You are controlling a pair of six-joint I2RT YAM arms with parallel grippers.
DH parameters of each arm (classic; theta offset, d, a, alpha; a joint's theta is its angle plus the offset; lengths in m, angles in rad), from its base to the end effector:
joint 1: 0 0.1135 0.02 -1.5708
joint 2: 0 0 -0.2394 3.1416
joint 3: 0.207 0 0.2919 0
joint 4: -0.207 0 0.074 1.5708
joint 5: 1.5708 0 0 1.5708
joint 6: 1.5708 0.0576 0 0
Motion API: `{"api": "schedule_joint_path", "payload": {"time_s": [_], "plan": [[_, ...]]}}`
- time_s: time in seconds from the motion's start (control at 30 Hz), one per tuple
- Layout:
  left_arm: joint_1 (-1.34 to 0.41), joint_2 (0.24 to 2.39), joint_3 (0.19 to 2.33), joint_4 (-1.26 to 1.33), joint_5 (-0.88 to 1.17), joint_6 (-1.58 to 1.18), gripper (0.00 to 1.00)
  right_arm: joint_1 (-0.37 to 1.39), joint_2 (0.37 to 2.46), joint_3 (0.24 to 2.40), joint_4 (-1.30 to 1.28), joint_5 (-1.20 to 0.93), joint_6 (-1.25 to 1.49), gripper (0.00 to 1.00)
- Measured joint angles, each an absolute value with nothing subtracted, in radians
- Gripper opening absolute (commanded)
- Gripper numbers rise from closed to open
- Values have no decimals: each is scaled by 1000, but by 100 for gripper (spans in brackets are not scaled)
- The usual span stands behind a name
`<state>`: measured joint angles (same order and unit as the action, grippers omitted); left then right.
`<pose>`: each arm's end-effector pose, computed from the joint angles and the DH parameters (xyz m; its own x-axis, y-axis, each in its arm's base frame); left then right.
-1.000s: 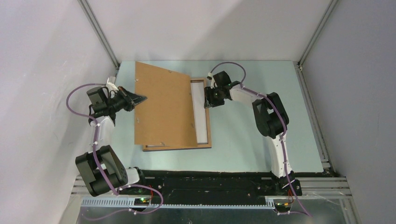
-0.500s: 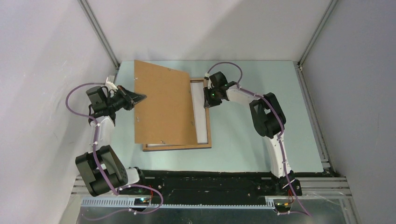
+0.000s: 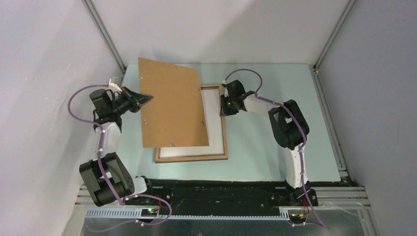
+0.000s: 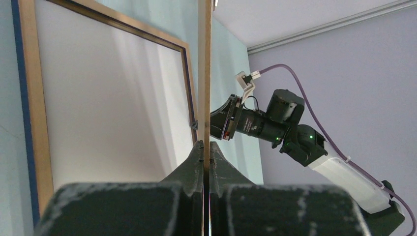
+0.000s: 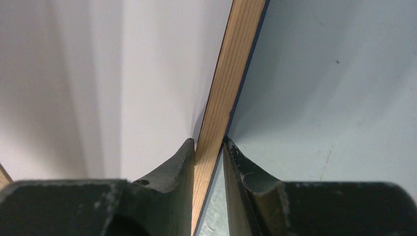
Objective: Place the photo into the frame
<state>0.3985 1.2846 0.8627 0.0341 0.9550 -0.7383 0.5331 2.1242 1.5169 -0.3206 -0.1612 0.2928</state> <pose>0.3288 0.0874 0.2404 -0.5757 -0.6642 -0.4769 0.1148 0.5119 -0.8514 0.4200 0.2586 0.0987 -0.8287 -0.1582 -0.5369 -0.3606 0.8845 0.2960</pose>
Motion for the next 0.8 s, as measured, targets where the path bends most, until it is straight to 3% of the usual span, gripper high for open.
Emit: {"api": "schedule_joint_path", "payload": {"time_s": [0.8], "plan": [[203,1386,837,213,951,-855,0,427,1901,1185,-192,-62,348,10]]}}
